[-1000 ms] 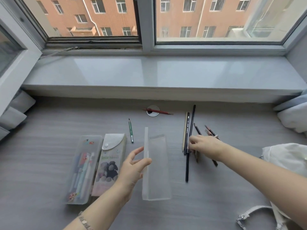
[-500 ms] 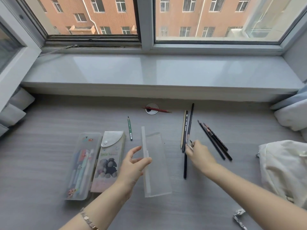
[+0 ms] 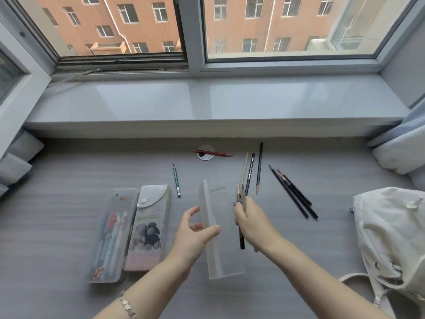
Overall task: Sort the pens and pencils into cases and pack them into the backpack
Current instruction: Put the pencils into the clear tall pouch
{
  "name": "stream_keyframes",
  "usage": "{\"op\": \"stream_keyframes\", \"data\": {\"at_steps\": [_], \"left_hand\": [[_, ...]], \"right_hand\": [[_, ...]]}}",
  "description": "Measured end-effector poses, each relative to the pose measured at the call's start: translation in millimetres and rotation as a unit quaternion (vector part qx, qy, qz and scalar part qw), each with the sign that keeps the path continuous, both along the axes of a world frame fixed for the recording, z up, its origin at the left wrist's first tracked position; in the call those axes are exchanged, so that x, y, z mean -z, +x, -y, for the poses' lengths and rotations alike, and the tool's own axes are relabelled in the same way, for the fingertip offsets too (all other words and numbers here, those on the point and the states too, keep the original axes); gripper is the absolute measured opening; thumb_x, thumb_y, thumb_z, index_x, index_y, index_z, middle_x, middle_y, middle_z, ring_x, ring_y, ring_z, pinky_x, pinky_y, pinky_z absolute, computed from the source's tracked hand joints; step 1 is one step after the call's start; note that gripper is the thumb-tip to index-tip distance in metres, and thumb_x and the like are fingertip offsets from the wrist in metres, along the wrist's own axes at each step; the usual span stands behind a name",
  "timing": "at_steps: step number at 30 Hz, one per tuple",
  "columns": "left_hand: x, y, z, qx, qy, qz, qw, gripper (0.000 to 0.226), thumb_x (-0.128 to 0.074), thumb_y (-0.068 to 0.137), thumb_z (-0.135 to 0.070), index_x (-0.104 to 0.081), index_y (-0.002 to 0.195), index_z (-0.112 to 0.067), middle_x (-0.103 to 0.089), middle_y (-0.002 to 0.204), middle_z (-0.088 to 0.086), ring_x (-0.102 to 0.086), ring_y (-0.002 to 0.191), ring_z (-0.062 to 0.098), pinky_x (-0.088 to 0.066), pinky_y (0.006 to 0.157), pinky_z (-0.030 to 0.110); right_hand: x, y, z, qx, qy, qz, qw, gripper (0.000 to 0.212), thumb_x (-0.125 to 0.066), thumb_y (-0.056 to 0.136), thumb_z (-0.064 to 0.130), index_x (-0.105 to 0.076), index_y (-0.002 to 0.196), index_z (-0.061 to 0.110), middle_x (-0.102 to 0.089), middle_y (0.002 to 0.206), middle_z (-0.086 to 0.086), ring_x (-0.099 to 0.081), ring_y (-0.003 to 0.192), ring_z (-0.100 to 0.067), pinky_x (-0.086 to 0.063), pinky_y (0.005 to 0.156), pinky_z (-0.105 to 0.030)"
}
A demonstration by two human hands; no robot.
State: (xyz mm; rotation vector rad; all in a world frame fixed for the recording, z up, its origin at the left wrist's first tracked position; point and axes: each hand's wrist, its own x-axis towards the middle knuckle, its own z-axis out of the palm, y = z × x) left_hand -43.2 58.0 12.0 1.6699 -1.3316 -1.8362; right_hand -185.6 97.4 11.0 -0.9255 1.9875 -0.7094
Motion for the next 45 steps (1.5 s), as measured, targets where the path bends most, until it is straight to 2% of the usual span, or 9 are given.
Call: {"op": "stream_keyframes", "data": {"at_steps": [5, 9, 13, 17, 20, 29, 35, 41, 45], "left_hand": [[-5, -16, -5, 0.025, 0.014, -0.008, 1.0, 0.073, -0.073, 0.05, -0.03, -0.043, 0.116, -0.039, -0.055, 0.104, 0.004, -0.059, 0.094, 0.011, -0.05, 0.079, 0.03], [-7, -29, 0, 0.024, 0.015, -0.015, 0.999, 0.074, -0.072, 0.051, -0.03, -0.044, 0.119, -0.035, -0.057, 0.107, 0.009, -0.059, 0.092, 0.011, -0.051, 0.085, 0.035], [-13, -41, 9, 0.033, 0.004, -0.007, 0.999, 0.069, -0.07, 0.051, -0.033, -0.043, 0.115, -0.038, -0.056, 0.11, 0.009, -0.058, 0.096, 0.013, -0.047, 0.096, 0.042], [-18, -52, 14, 0.037, 0.007, -0.008, 0.999, 0.07, -0.069, 0.052, -0.032, -0.044, 0.118, -0.035, -0.057, 0.106, 0.007, -0.058, 0.094, 0.012, -0.047, 0.096, 0.041], [-19, -56, 14, 0.034, 0.016, -0.007, 0.999, 0.068, -0.068, 0.052, -0.031, -0.043, 0.116, -0.037, -0.057, 0.101, 0.002, -0.058, 0.092, 0.009, -0.047, 0.096, 0.041], [-6, -41, 14, 0.013, 0.027, 0.01, 1.0, 0.053, -0.072, 0.075, -0.016, -0.044, 0.116, -0.034, -0.059, 0.093, -0.001, -0.059, 0.086, 0.008, -0.048, 0.087, 0.036], [-9, -29, 8, 0.008, 0.032, 0.018, 0.999, 0.069, -0.07, 0.055, -0.031, -0.043, 0.118, -0.034, -0.057, 0.1, 0.002, -0.058, 0.09, 0.009, -0.049, 0.09, 0.037], [-7, -24, 1, 0.015, 0.026, 0.007, 1.0, 0.065, -0.075, 0.061, -0.027, -0.044, 0.118, -0.034, -0.058, 0.096, 0.001, -0.059, 0.088, 0.008, -0.05, 0.081, 0.031], [-9, -24, -3, 0.015, 0.004, -0.013, 1.0, 0.062, -0.076, 0.064, -0.023, -0.048, 0.117, -0.035, -0.06, 0.1, 0.002, -0.061, 0.09, 0.007, -0.048, 0.068, 0.023]], "right_hand": [[-3, 18, -4, -0.092, 0.044, -0.1, 0.99, 0.035, -0.04, 0.094, 0.014, -0.038, 0.127, 0.004, -0.048, 0.124, -0.015, -0.05, 0.114, -0.028, -0.042, 0.091, -0.03], [-10, 7, -14, -0.112, 0.011, -0.127, 0.986, 0.031, -0.043, 0.093, 0.022, -0.046, 0.121, 0.008, -0.051, 0.116, -0.01, -0.052, 0.107, -0.023, -0.041, 0.086, -0.028], [-8, -50, -8, -0.011, -0.081, -0.186, 0.979, 0.021, -0.05, 0.09, 0.015, -0.065, 0.103, 0.008, -0.065, 0.103, -0.01, -0.06, 0.094, -0.023, -0.045, 0.083, -0.031], [18, -123, 5, 0.072, 0.041, -0.268, 0.96, 0.032, -0.052, 0.09, 0.018, -0.053, 0.119, 0.005, -0.053, 0.12, -0.018, -0.049, 0.112, -0.033, -0.04, 0.091, -0.038], [42, -143, 9, 0.028, 0.152, -0.285, 0.946, 0.039, -0.053, 0.09, 0.024, -0.045, 0.122, 0.003, -0.048, 0.124, -0.018, -0.044, 0.117, -0.035, -0.039, 0.094, -0.041], [76, -130, 10, -0.05, 0.198, -0.385, 0.9, 0.019, -0.034, 0.094, 0.008, -0.043, 0.109, 0.003, -0.055, 0.116, -0.015, -0.055, 0.109, -0.031, -0.046, 0.084, -0.038], [50, -123, 11, 0.034, 0.065, -0.156, 0.985, 0.007, -0.037, 0.092, 0.004, -0.04, 0.097, 0.0, -0.043, 0.066, -0.004, -0.042, 0.064, -0.024, -0.03, 0.061, -0.032], [11, -28, 11, 0.129, -0.117, 0.127, 0.977, 0.015, -0.036, 0.097, 0.017, -0.043, 0.085, 0.022, -0.049, 0.065, 0.001, -0.048, 0.057, -0.011, -0.041, 0.057, -0.024], [18, 16, 2, 0.107, -0.131, 0.075, 0.983, 0.026, -0.036, 0.096, 0.008, -0.044, 0.12, 0.015, -0.057, 0.102, -0.002, -0.057, 0.092, -0.013, -0.043, 0.079, -0.016]]}}
